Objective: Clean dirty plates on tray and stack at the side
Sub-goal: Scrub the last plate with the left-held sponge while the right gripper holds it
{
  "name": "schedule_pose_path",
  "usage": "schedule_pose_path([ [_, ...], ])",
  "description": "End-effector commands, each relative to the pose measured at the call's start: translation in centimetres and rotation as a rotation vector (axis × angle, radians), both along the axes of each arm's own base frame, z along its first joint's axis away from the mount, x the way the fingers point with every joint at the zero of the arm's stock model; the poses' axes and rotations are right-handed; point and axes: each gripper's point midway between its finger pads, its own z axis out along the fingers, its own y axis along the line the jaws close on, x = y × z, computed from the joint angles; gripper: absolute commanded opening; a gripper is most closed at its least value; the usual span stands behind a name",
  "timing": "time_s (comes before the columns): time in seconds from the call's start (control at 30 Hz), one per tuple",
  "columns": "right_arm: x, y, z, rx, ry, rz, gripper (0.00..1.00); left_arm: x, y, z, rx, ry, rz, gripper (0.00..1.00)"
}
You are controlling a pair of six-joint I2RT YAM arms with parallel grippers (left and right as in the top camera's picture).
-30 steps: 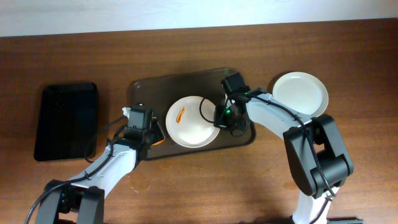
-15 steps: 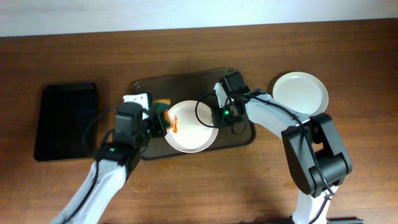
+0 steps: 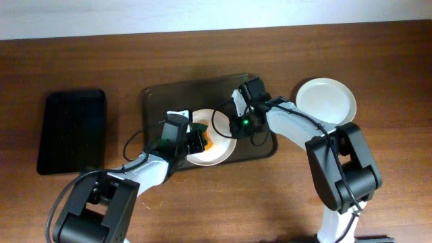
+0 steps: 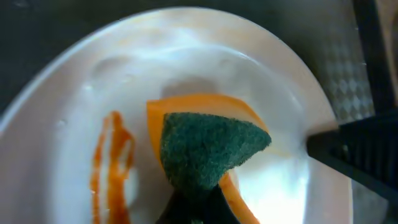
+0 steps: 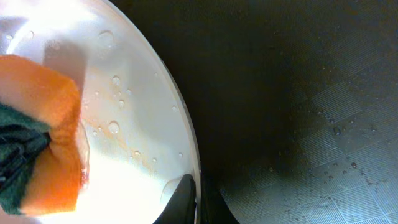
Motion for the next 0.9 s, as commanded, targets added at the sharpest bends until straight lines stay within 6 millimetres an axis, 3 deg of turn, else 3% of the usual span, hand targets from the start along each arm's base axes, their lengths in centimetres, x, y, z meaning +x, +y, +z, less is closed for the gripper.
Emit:
schedule_pose_path([
  [0.0, -2.9, -2.0, -4.6, -0.119, 0.112, 0.001, 0.04, 0.1, 4.7, -2.1, 0.216, 0.018, 0.161, 0.00],
  [0.1, -3.0, -2.0, -4.6, -0.118, 0.117, 0.002, 0.04, 0.3, 7.1, -2.1, 0.331, -0.001, 0.243, 0.00],
  [0.17, -3.0, -2.0, -4.6, -0.119, 0.118, 0.002, 0.04, 1.3, 7.1, -0.3, 0.356, -0.062, 0.224, 0.00],
  [0.2, -3.0, -2.0, -4.6, -0.118, 0.118, 0.002, 0.04, 1.8, 6.9, 1.5, 0.344, -0.108, 0.215, 0.00],
  [0.27, -3.0, -2.0, -4.6, -0.118, 0.117, 0.002, 0.04, 2.7, 6.3, 7.0, 0.264, -0.231, 0.233, 0.00],
  [0.37, -3.0, -2.0, -4.5, -0.118, 0.116, 0.002, 0.04, 2.2, 5.4, 12.4, 0.161, -0.330, 0.210, 0.00],
  [0.43, -2.9, -2.0, -4.5, -0.115, 0.121, -0.019, 0.04, 1.8, 3.9, 11.5, 0.111, -0.295, 0.139, 0.00],
  [0.5, -2.9, -2.0, -4.5, -0.115, 0.121, -0.019, 0.04, 2.2, 3.4, 8.3, 0.125, -0.233, 0.121, 0.00],
  [0.57, -2.9, -2.0, -4.5, -0.115, 0.121, -0.019, 0.04, 2.6, -0.9, 5.6, -0.026, -0.204, -0.034, 0.00],
  [0.6, -2.9, -2.0, -4.5, -0.115, 0.121, -0.019, 0.04, 2.7, -2.4, 4.3, -0.088, -0.191, -0.085, 0.00],
  [0.63, -2.9, -2.0, -4.5, -0.115, 0.121, -0.019, 0.04, 2.7, -2.7, 2.7, -0.131, -0.139, -0.052, 0.00],
  [0.7, -2.9, -2.0, -4.5, -0.115, 0.121, -0.019, 0.04, 2.6, -2.6, 1.3, -0.125, -0.109, -0.040, 0.00],
  [0.8, -2.9, -2.0, -4.5, -0.115, 0.122, -0.019, 0.04, 2.9, 1.2, -0.9, 0.068, -0.090, 0.081, 0.00],
  [0.87, -3.0, -2.0, -4.6, -0.116, 0.125, -0.019, 0.04, 2.9, 1.7, -0.8, 0.117, -0.108, 0.054, 0.00],
])
